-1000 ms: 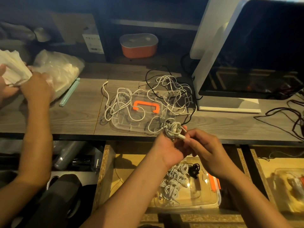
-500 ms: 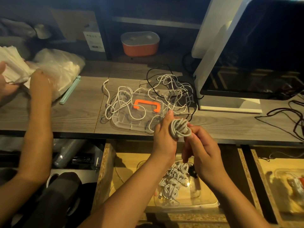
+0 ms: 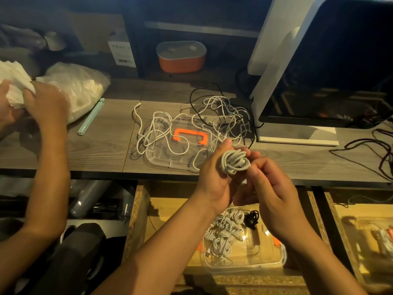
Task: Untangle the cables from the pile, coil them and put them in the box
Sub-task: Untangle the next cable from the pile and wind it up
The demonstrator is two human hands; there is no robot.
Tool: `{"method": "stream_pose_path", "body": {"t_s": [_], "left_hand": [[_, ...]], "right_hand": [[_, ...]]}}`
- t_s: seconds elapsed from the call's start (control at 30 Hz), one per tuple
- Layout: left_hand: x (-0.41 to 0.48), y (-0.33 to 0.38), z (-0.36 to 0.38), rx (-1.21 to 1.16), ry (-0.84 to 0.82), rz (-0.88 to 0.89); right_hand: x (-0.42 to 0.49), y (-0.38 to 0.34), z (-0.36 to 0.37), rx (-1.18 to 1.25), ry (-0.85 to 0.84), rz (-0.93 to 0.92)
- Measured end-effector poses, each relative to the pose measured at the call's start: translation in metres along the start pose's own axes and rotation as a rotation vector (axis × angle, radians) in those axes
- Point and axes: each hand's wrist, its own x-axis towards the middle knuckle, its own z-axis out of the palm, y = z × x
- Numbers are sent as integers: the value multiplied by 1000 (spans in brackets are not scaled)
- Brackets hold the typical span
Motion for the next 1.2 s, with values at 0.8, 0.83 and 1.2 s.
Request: {"method": "stream_pose_path", "body": {"t_s": [0.8, 0.83, 1.2], "left_hand": [[-22, 5, 16, 604, -31, 866], [-23, 7, 17, 647, -31, 928], [-13, 20, 12, 898, 27, 1207]], "right_hand": [[-23, -13, 9, 163, 127, -239], [-24, -15, 12, 206, 140, -222], [-8, -31, -2, 219, -32, -54]]}}
